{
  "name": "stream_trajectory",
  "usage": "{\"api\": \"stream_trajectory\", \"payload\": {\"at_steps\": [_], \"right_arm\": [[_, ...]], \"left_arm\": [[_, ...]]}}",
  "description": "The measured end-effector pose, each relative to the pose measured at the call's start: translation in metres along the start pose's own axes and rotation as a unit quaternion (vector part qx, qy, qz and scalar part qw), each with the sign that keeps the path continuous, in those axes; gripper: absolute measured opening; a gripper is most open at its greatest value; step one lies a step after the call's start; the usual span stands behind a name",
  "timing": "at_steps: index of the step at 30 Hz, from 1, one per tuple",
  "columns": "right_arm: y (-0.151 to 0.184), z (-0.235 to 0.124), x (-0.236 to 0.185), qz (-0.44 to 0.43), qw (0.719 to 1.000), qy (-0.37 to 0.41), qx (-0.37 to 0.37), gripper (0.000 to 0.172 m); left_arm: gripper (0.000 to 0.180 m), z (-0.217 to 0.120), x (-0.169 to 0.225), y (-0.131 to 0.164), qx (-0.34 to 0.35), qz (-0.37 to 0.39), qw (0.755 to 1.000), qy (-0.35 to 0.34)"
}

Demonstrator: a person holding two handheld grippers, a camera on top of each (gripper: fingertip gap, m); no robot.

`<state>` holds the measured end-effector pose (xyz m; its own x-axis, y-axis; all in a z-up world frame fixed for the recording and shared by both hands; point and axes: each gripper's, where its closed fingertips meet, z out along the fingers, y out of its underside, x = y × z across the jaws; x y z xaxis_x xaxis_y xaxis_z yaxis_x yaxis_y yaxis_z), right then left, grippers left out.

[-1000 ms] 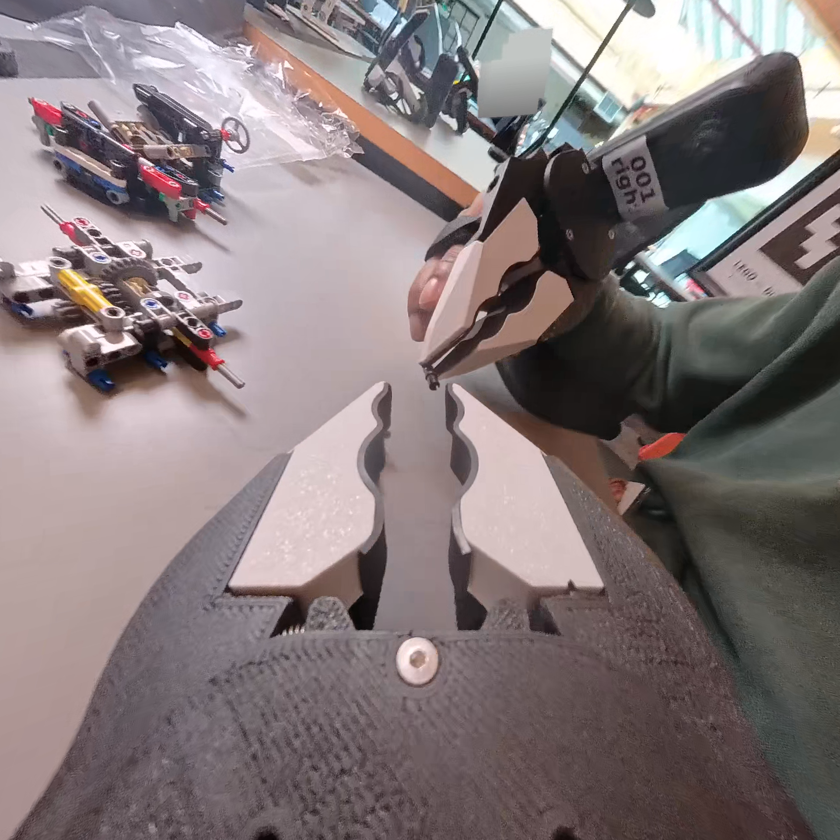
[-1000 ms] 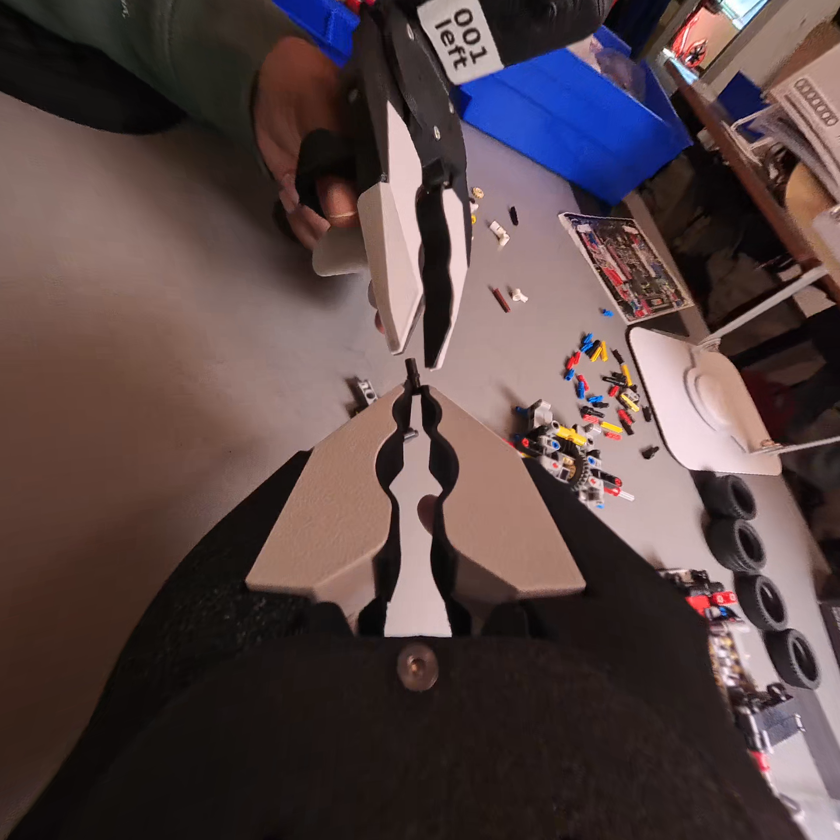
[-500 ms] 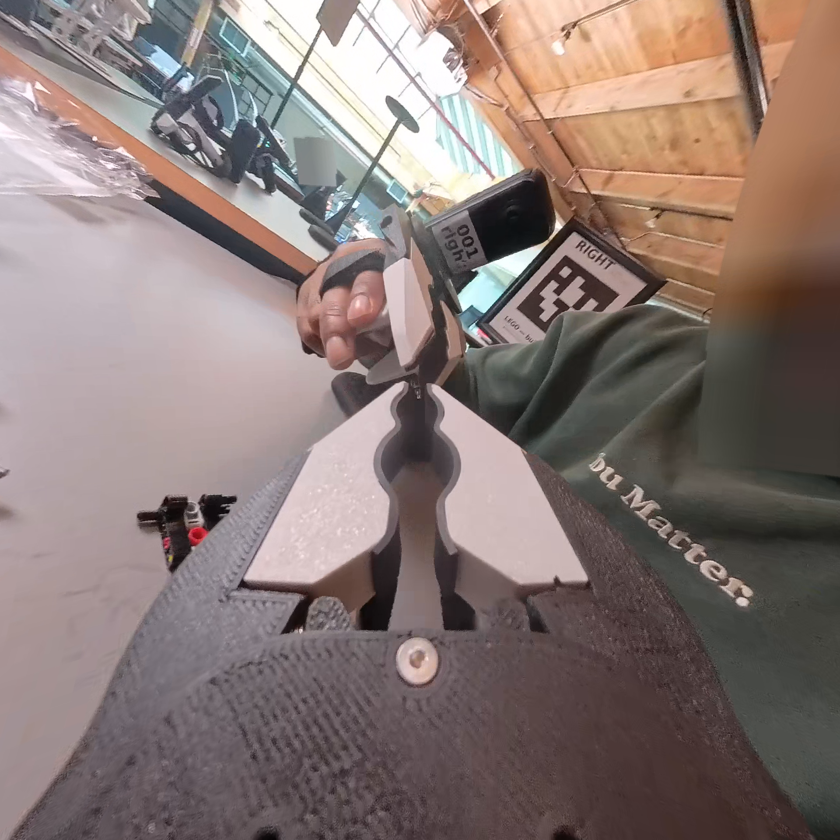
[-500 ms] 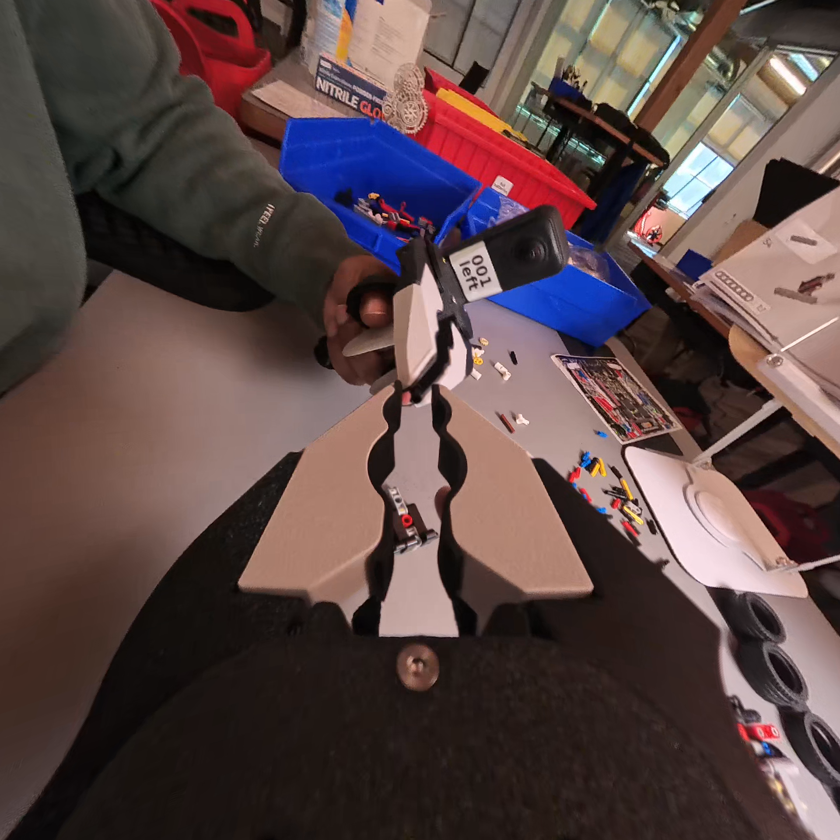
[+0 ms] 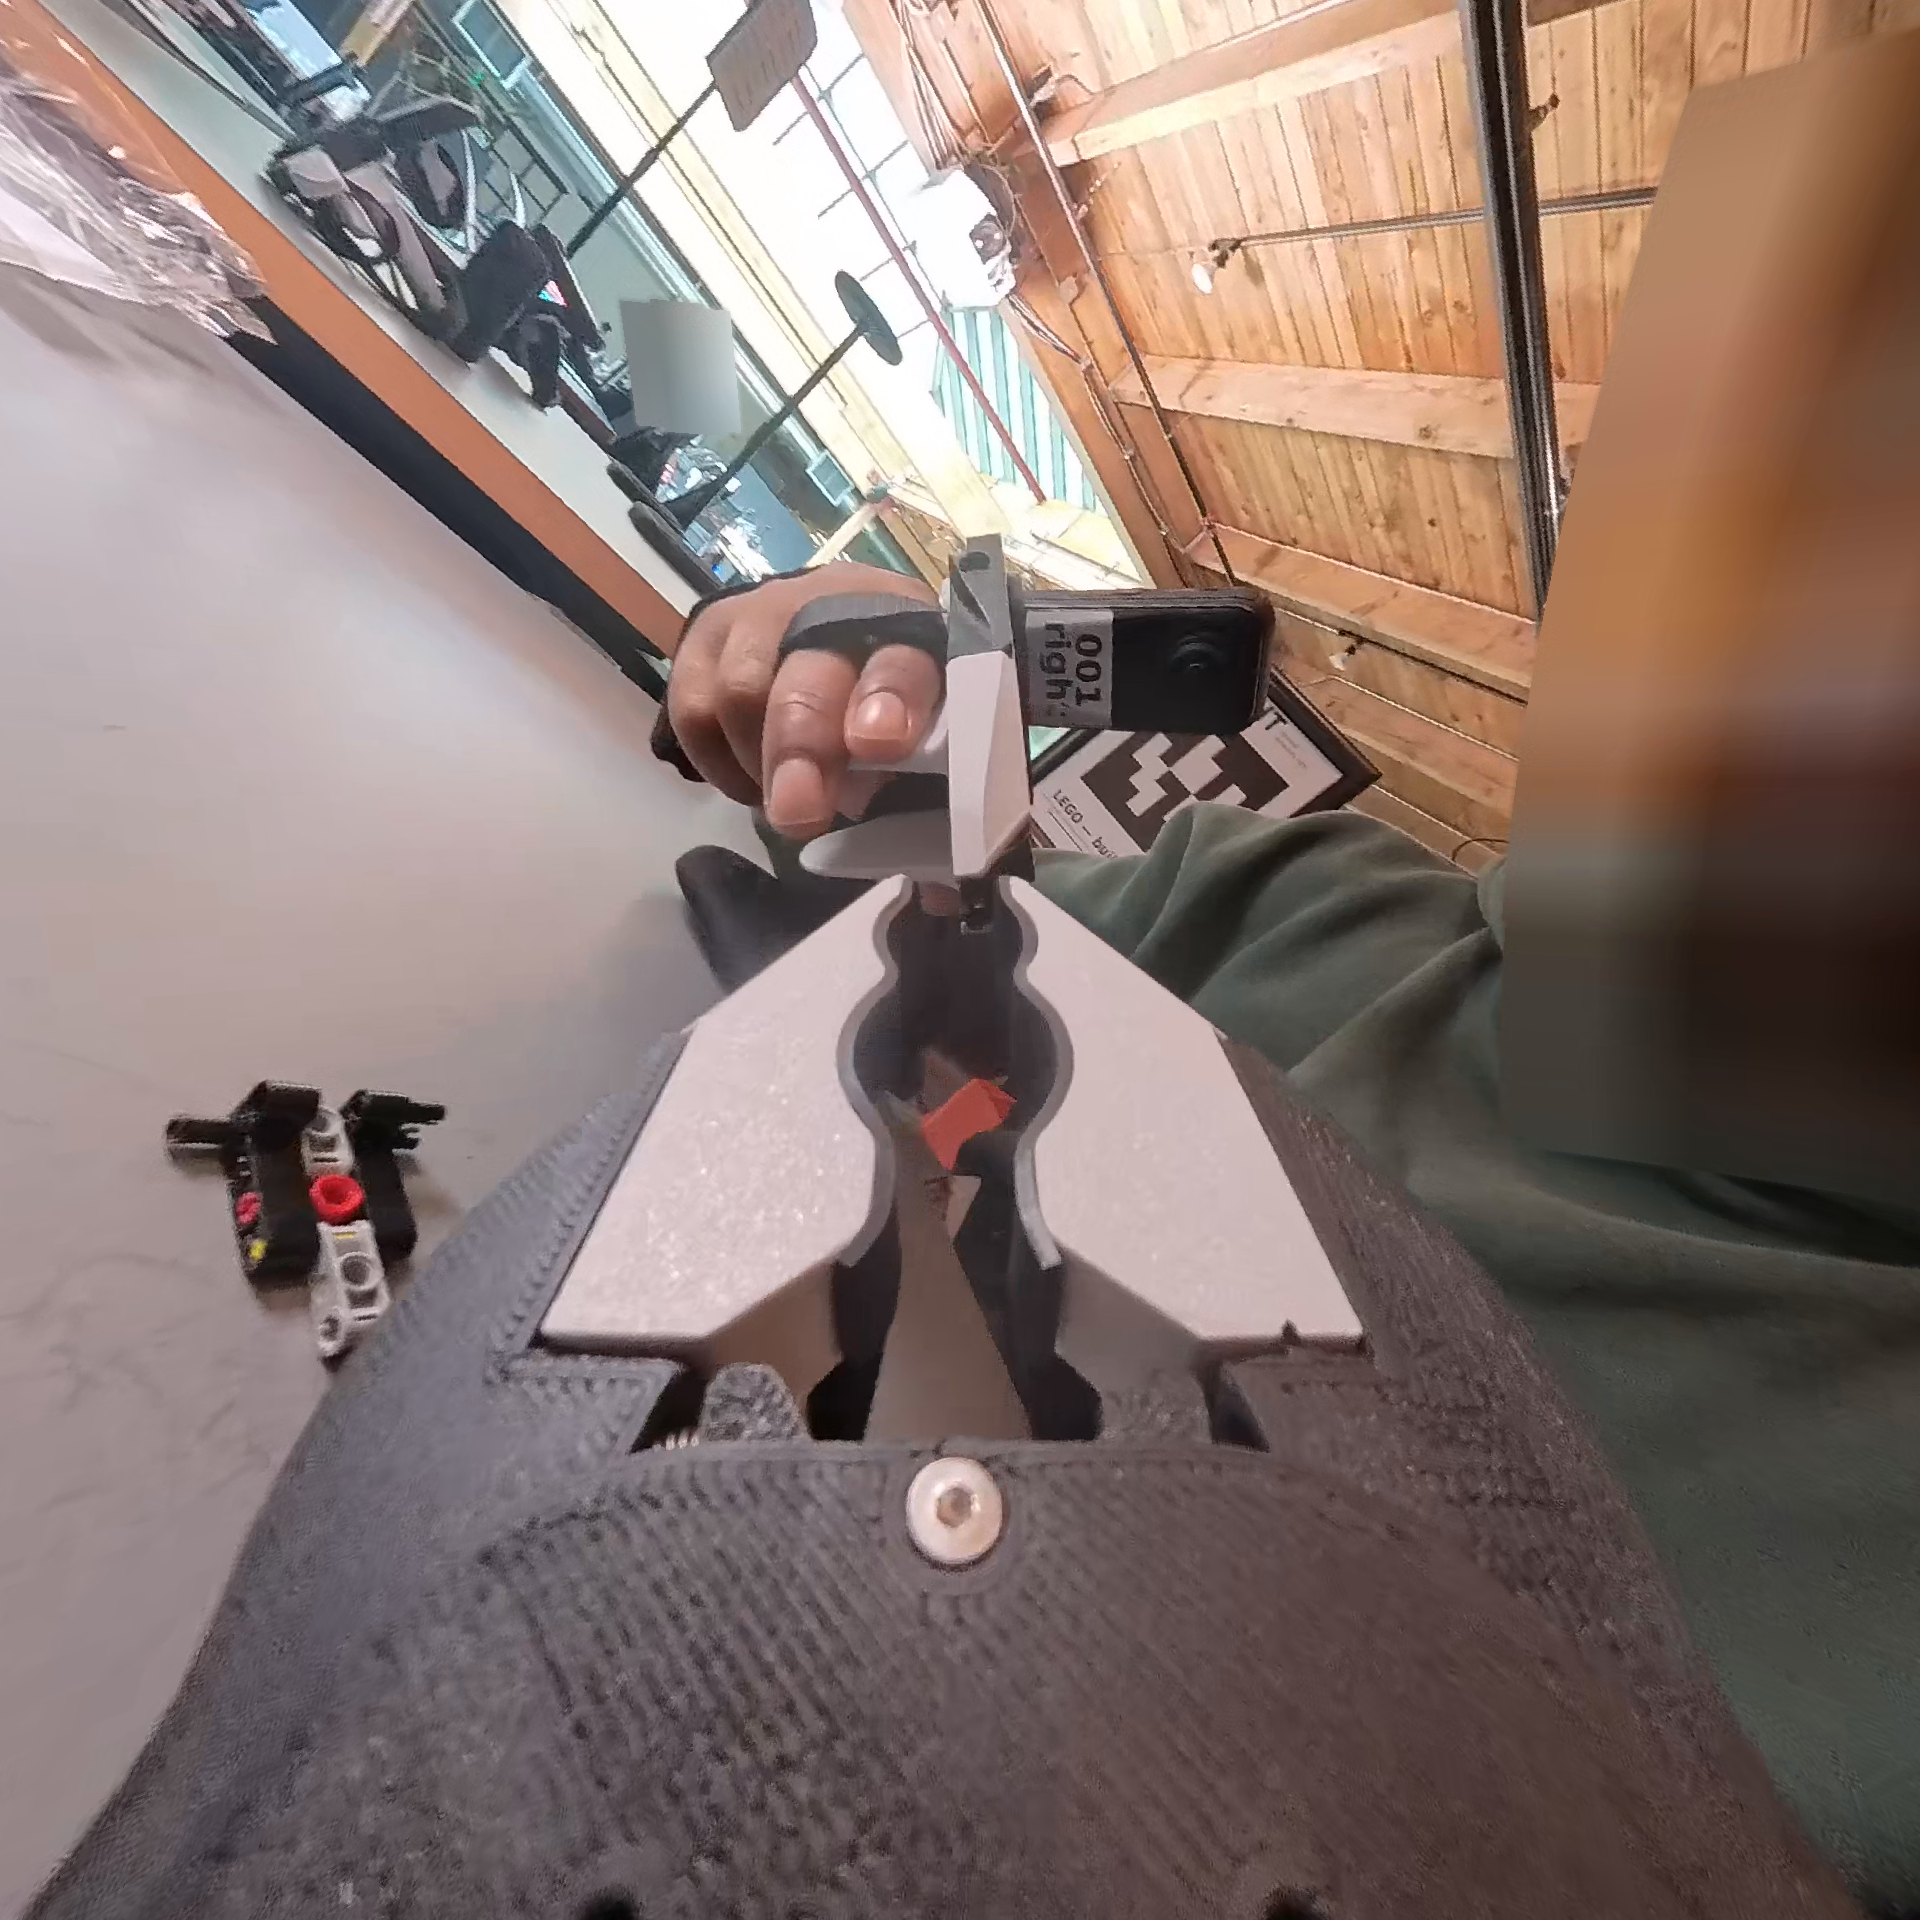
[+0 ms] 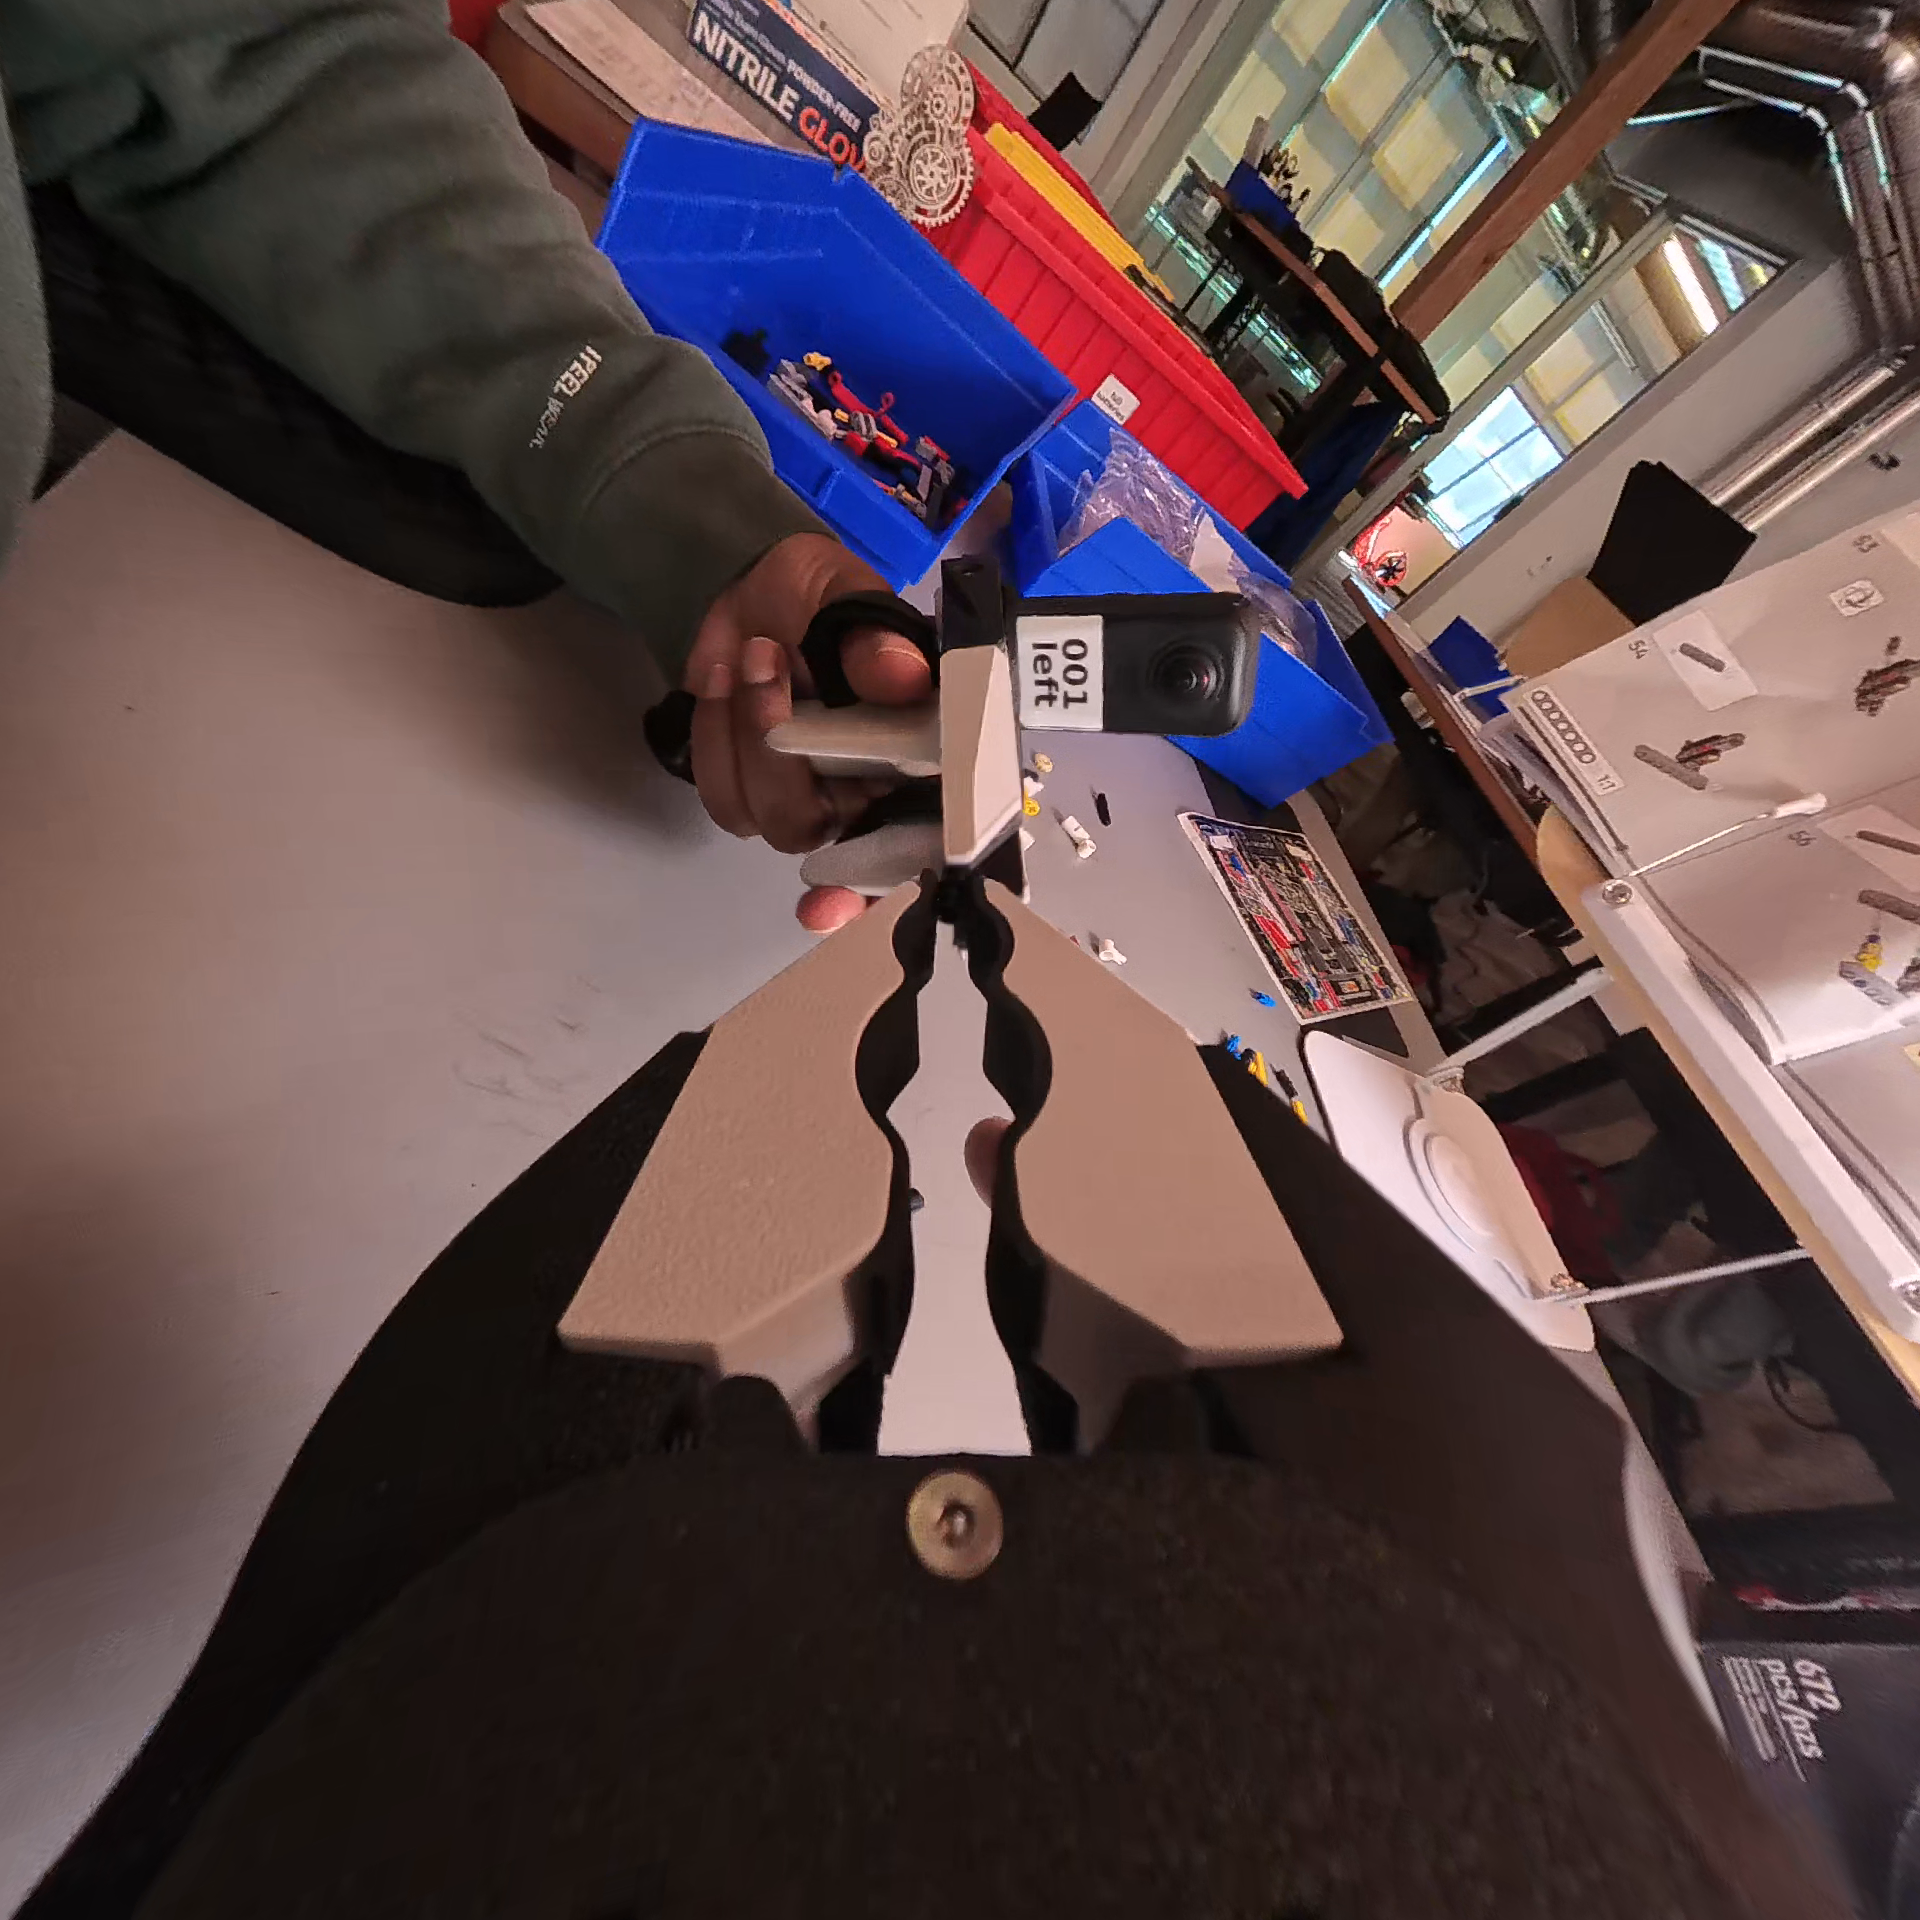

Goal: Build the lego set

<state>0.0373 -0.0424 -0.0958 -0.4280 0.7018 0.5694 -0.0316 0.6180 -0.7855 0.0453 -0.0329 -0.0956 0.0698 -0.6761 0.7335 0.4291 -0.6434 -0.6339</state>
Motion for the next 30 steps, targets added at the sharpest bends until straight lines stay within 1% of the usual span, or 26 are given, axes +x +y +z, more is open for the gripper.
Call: {"api": "stream_trajectory", "payload": {"at_steps": [1,3,10,13,19,21,22,23,24,25,27,28,30], "right_arm": [[0.0,-0.001,0.002,0.006,1.0,0.003,0.002,0.004],[0.002,-0.002,0.003,0.013,1.0,0.002,0.001,0.004],[0.004,-0.001,0.002,0.04,0.999,-0.01,0.007,0.004],[0.004,-0.001,0.002,0.045,0.999,-0.009,0.005,0.003],[0.01,0.0,0.002,0.051,0.999,-0.008,-0.009,0.003],[0.017,0.002,0.004,0.065,0.997,-0.011,-0.027,0.003],[0.023,0.002,0.005,0.073,0.997,-0.01,-0.039,0.003],[0.032,0.003,0.008,0.083,0.995,-0.006,-0.059,0.003],[0.047,0.002,0.008,0.093,0.992,-0.009,-0.089,0.003],[0.063,0.002,0.006,0.104,0.987,-0.016,-0.123,0.003],[0.086,0.003,0.0,0.122,0.979,-0.027,-0.161,0.003],[0.093,0.004,-0.006,0.132,0.975,-0.044,-0.176,0.003],[0.102,0.008,-0.017,0.14,0.967,-0.069,-0.202,0.003]], "left_arm": [[0.014,-0.003,-0.001,-0.003,0.007,0.0,1.0,-0.002],[0.012,-0.006,-0.001,-0.007,0.01,0.009,1.0,-0.01],[0.003,0.0,0.001,0.002,-0.017,0.026,0.999,-0.017],[0.003,0.001,0.0,0.002,-0.019,0.03,0.999,-0.022],[0.003,0.0,-0.005,0.002,-0.017,0.009,0.999,-0.031],[0.002,-0.001,-0.012,0.002,-0.017,0.015,0.998,-0.053],[0.003,-0.004,-0.018,0.001,-0.021,0.029,0.997,-0.075],[0.005,-0.009,-0.028,0.001,-0.032,0.05,0.992,-0.112],[0.011,-0.016,-0.042,0.004,-0.055,0.081,0.982,-0.163],[0.017,-0.025,-0.057,0.008,-0.09,0.119,0.964,-0.221],[0.02,-0.043,-0.083,0.017,-0.16,0.18,0.917,-0.319],[0.021,-0.047,-0.09,0.021,-0.182,0.195,0.9,-0.345],[0.021,-0.048,-0.097,0.029,-0.206,0.199,0.885,-0.368]]}}
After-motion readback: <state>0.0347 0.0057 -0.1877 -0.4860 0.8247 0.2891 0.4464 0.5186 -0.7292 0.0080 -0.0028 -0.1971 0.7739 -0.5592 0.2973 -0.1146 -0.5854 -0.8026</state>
